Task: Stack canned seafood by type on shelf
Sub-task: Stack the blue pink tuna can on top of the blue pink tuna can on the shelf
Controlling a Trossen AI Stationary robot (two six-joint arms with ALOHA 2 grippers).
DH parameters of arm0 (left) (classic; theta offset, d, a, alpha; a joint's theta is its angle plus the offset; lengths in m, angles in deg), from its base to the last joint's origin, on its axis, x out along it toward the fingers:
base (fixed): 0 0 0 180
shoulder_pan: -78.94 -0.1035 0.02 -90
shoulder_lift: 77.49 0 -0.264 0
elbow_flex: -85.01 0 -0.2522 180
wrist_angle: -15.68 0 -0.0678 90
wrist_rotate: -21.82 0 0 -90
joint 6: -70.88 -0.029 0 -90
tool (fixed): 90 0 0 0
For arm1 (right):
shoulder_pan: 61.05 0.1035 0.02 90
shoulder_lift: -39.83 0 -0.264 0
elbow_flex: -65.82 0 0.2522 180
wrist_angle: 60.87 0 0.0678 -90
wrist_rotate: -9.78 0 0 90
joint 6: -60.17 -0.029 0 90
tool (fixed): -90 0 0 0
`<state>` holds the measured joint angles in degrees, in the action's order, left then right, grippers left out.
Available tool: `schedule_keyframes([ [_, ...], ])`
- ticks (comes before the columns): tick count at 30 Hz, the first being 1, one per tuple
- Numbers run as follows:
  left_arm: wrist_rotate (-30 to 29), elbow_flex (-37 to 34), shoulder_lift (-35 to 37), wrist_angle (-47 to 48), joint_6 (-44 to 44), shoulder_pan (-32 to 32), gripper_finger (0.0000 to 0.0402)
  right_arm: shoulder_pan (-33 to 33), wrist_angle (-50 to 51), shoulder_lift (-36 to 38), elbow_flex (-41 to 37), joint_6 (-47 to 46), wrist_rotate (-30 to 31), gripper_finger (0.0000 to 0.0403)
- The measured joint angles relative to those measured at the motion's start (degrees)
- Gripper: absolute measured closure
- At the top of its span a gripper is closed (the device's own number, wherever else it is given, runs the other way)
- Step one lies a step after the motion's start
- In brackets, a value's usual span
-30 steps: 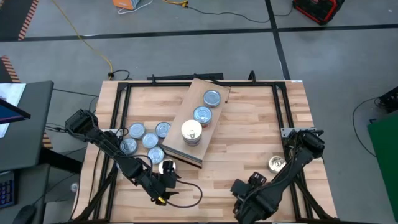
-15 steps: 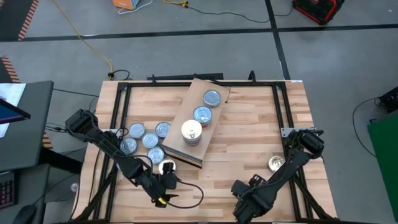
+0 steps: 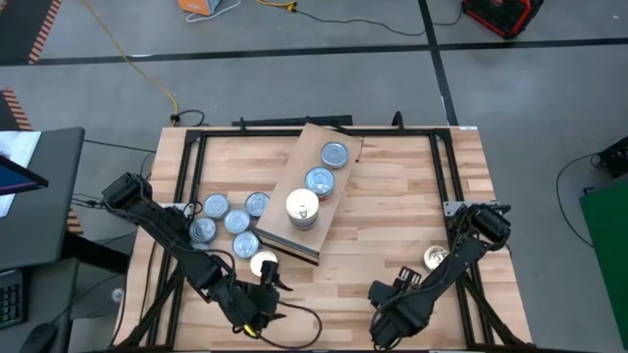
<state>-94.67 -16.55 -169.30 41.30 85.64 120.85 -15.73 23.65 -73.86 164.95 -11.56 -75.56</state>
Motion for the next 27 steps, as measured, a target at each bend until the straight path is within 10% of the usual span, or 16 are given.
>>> schedule_keyframes([
  [19,-4.2,7.5,-2.0,-2.9,-13.9,-3.6,0.0111,-1.0,4.7,2.6,17.7,34.3,31.0,0.0187],
  [27,-15.6,8.2,-2.0,-11.9,-31.4,-1.6,0.0111,-3.2,0.2,2.7,21.5,45.2,38.3,0.0174],
])
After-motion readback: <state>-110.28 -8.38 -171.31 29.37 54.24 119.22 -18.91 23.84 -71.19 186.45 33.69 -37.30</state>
